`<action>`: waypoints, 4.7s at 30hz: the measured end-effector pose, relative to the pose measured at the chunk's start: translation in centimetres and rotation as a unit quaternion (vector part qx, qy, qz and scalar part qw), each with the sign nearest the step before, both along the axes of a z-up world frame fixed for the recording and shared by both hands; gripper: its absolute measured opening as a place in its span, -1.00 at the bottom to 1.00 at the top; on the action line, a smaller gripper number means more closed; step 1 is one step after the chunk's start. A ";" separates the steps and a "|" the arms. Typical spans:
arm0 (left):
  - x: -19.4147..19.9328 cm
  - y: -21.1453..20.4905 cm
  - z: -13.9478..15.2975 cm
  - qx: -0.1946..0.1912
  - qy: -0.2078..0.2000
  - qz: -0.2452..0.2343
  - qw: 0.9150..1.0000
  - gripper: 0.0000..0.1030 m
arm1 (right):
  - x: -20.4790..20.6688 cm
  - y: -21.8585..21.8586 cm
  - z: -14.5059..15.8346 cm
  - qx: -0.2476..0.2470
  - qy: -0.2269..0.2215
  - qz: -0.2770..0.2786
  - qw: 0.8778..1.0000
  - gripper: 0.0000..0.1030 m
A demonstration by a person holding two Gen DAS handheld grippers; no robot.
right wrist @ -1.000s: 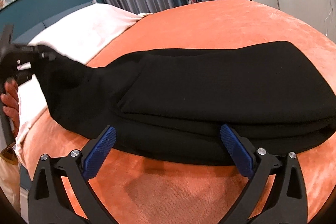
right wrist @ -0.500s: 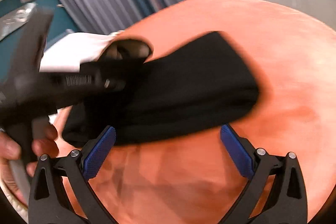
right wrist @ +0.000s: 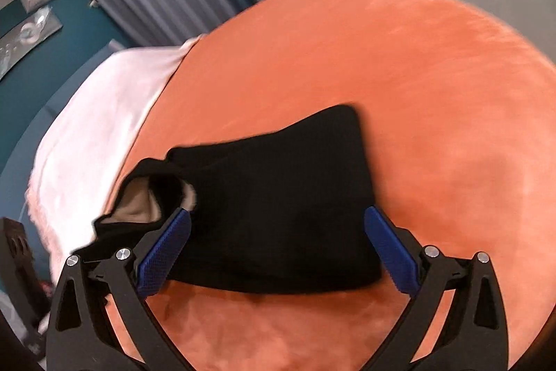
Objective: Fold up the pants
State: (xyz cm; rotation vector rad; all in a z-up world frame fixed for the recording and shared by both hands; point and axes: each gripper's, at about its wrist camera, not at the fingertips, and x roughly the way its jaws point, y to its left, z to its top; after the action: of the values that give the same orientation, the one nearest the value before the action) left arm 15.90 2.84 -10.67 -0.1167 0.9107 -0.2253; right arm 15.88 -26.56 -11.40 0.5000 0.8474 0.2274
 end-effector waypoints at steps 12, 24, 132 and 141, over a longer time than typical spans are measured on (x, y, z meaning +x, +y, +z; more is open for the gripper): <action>-4.5 0.6 -1.8 0.032 -0.012 -0.018 0.999 -0.56 | 4.1 10.6 -1.3 -0.240 -0.033 0.099 0.965 0.59; -8.4 -0.5 2.1 -0.034 -0.062 -0.047 0.996 0.89 | 10.1 4.5 1.8 -0.224 -0.031 0.045 0.973 -0.83; -6.8 2.4 1.6 0.101 -0.014 0.083 0.991 0.89 | -4.2 -6.9 -1.8 -0.102 -0.031 -0.018 0.994 -0.41; -7.6 0.9 1.3 0.116 -0.019 0.069 0.991 0.89 | -0.9 -6.8 -2.9 -0.105 0.002 0.007 0.994 -0.06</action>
State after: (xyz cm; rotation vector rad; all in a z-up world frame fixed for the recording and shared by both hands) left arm 8.32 3.76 -9.39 0.0390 0.8812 0.0080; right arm 14.94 -33.38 -14.30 0.2975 0.8679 0.1483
